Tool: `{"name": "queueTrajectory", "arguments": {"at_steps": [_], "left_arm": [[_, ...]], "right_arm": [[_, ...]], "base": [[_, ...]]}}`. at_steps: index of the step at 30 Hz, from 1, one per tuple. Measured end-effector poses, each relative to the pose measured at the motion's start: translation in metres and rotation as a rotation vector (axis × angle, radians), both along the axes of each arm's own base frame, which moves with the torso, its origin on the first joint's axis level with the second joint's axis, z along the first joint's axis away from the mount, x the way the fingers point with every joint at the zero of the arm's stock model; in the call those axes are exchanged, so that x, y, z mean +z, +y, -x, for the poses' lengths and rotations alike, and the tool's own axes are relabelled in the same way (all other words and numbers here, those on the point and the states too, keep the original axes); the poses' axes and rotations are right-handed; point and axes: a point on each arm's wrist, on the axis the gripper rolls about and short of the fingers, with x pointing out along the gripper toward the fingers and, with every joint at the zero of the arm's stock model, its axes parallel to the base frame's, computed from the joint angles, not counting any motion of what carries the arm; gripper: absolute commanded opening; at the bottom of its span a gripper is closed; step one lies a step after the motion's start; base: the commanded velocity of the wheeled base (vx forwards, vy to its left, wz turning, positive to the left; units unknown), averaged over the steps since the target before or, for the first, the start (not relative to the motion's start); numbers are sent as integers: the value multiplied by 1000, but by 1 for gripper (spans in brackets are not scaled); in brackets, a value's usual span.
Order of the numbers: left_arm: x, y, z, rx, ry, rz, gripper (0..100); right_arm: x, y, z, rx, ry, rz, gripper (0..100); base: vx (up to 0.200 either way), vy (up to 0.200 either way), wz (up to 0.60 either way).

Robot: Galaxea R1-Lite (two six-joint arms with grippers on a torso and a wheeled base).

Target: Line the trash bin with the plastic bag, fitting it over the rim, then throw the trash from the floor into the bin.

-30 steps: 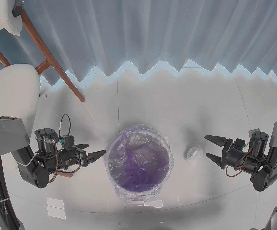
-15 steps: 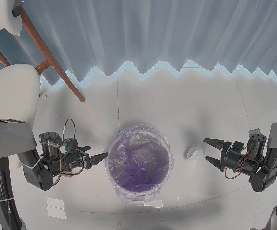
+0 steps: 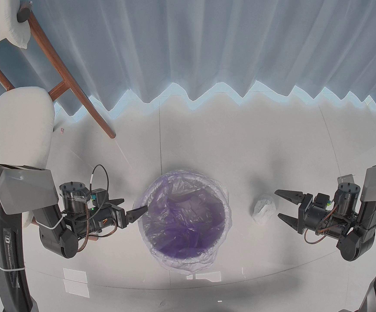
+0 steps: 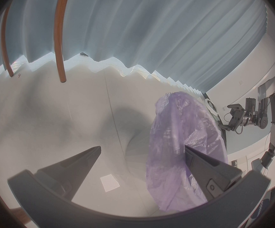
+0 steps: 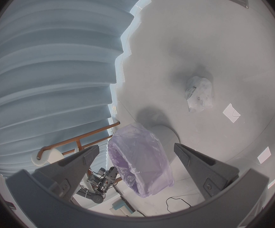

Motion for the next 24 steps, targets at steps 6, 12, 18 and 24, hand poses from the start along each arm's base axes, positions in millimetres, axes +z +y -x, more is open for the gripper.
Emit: {"name": "queueTrajectory", "arguments": {"at_steps": [6, 12, 18, 24], "left_arm": [[3, -2, -2, -2, -22, 7, 100], [5, -3, -3, 0, -33, 29, 100], [8, -4, -7, 15, -37, 51, 100], [11, -7, -9, 32, -40, 92, 100]], "right_arm": [[-1, 0, 0, 0, 4, 1, 100], [-3, 0, 0, 0, 8, 2, 100], [-3, 0, 0, 1, 10, 3, 100], [-5, 1, 0, 7, 8, 13, 100]], "base": [[0, 0, 0], [0, 0, 0], [0, 0, 0], [0, 0, 0]]}}
